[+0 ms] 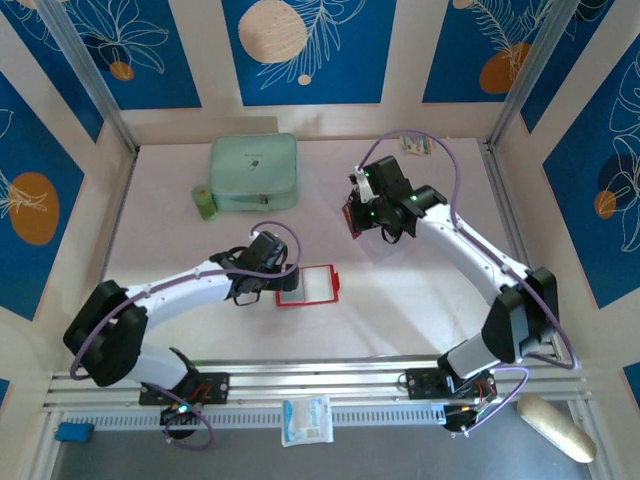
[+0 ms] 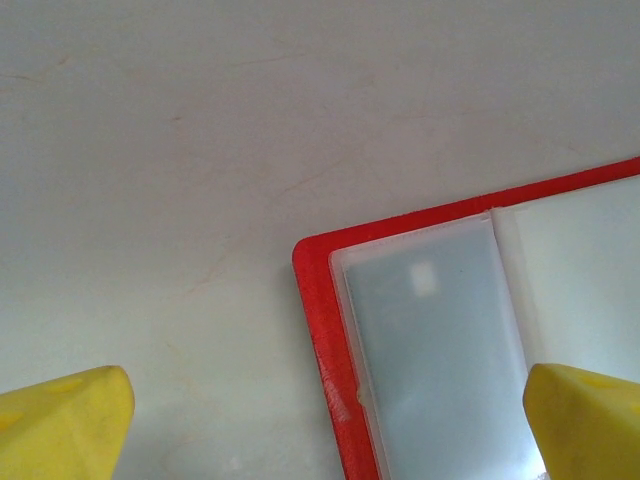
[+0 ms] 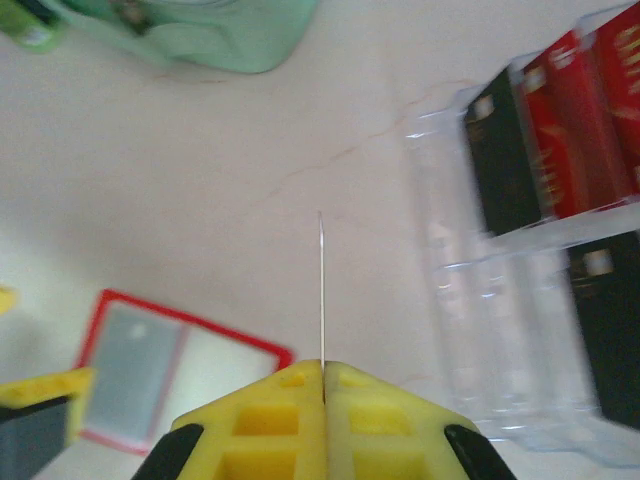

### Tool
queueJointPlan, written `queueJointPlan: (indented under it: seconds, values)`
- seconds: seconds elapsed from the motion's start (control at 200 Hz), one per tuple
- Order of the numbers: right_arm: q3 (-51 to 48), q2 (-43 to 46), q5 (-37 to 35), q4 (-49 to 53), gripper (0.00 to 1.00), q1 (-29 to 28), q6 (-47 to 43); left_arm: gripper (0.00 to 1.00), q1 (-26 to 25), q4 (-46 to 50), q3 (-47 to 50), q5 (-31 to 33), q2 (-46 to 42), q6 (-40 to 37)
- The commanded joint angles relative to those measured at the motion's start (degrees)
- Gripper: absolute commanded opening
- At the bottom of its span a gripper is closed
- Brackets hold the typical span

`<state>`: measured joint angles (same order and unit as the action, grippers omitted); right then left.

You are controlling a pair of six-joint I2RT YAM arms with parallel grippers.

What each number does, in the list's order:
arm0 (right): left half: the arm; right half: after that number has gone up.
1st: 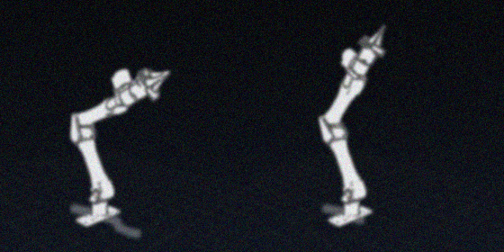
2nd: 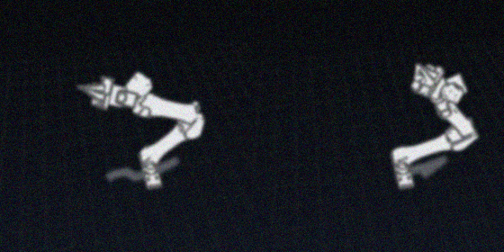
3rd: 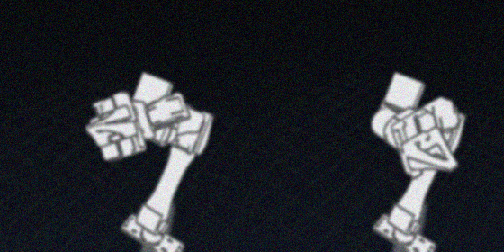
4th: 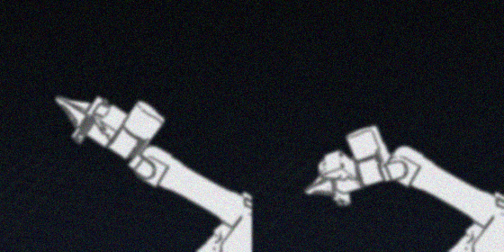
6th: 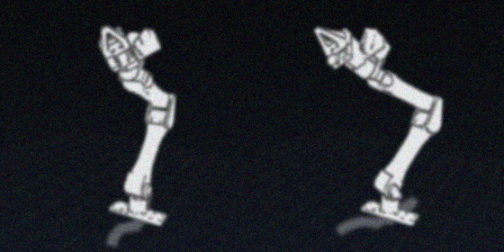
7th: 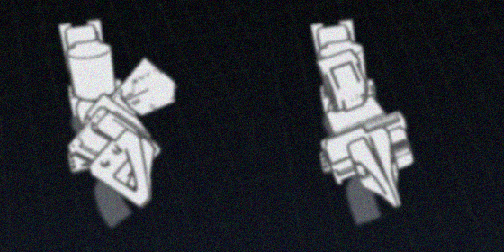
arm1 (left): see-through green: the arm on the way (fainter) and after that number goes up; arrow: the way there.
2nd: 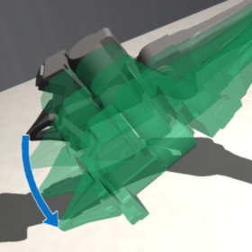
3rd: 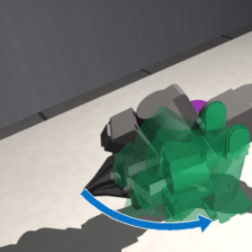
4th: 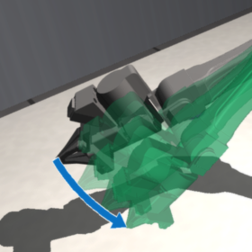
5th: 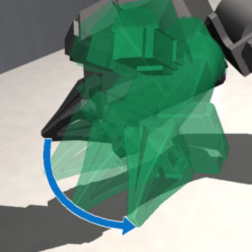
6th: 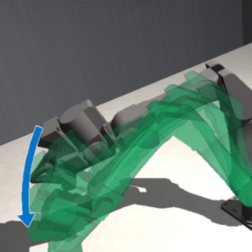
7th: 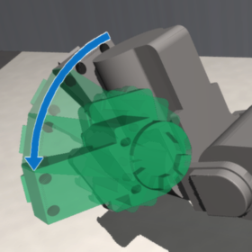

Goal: Put the credit cards into the card holder

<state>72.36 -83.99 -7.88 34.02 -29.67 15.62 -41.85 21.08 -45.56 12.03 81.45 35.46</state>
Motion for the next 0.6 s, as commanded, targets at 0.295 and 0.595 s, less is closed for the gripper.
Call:
queueJointPlan:
  seconds: [0.295,0.595]
  values:
    - [-31.24,3.53,20.25,-45.68,0.00,-2.99,32.86,1.00,0.24,1.40,-0.38,-0.78,4.29,-1.80]
    - [-38.99,-0.81,17.75,-59.48,0.00,-5.83,38.62,1.00,0.23,2.46,1.53,0.69,5.05,-1.22]
